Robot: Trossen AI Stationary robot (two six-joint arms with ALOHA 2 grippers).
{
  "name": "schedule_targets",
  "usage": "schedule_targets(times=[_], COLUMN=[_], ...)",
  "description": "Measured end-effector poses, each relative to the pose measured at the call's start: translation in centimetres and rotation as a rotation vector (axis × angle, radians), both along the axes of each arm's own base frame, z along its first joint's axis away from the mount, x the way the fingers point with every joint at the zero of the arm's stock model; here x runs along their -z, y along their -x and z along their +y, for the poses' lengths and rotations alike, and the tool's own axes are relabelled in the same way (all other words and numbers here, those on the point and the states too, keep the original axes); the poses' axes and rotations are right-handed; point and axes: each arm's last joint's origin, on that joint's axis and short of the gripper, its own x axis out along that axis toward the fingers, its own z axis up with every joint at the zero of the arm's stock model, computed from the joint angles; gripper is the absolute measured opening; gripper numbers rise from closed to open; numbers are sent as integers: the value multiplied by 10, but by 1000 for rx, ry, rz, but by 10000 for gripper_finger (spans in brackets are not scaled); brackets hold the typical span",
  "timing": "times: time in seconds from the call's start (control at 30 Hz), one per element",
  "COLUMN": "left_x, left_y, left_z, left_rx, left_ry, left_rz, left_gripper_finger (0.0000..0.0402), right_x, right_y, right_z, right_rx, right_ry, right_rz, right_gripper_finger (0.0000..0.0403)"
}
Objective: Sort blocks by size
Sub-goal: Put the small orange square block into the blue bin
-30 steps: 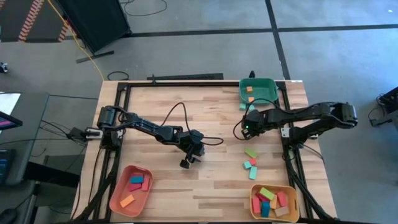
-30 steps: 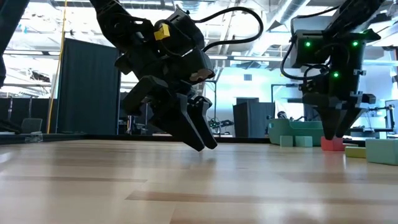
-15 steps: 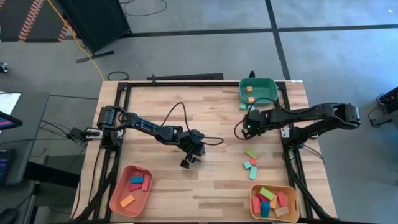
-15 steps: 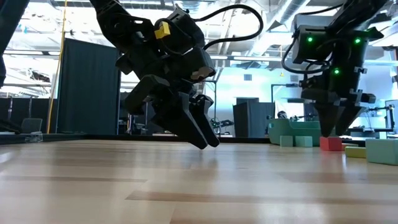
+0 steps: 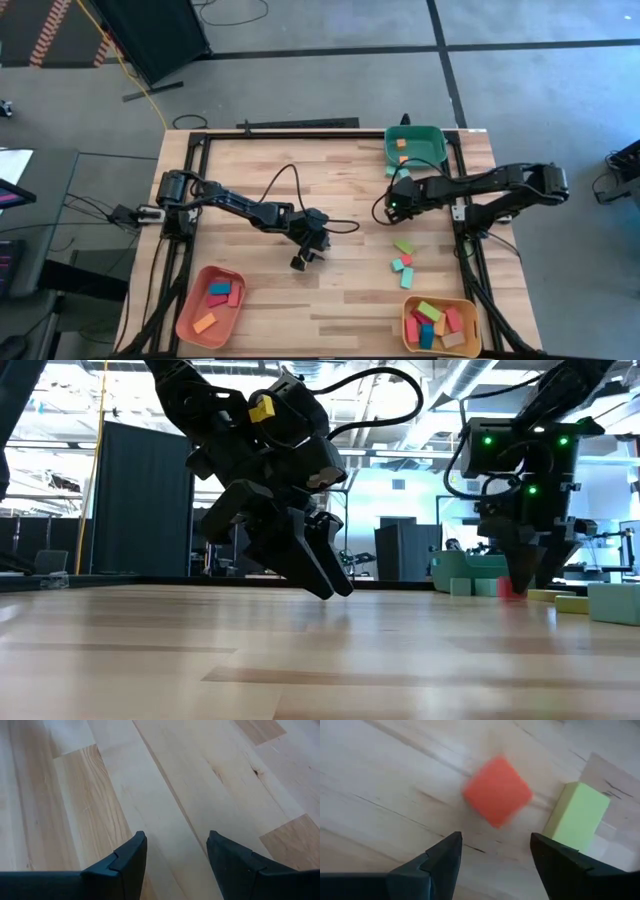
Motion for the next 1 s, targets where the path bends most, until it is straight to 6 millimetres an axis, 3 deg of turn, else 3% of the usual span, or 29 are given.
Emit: schedule_targets(times=[0.53,1.0], left_x=[0,1], left_y=[0,0], left_z=[0,0], left_rx=[3,2], left_ry=[-3,-2], left_rz=[-1,6], left_gripper_finger=[197,197], right_x=[-2,-3], right_y=[-12,-10], right_z=[-7,-32], right_rx=[-95,-89], right_ry=[88,128], right_rz=[-76,-78], right_gripper_finger=[268,312])
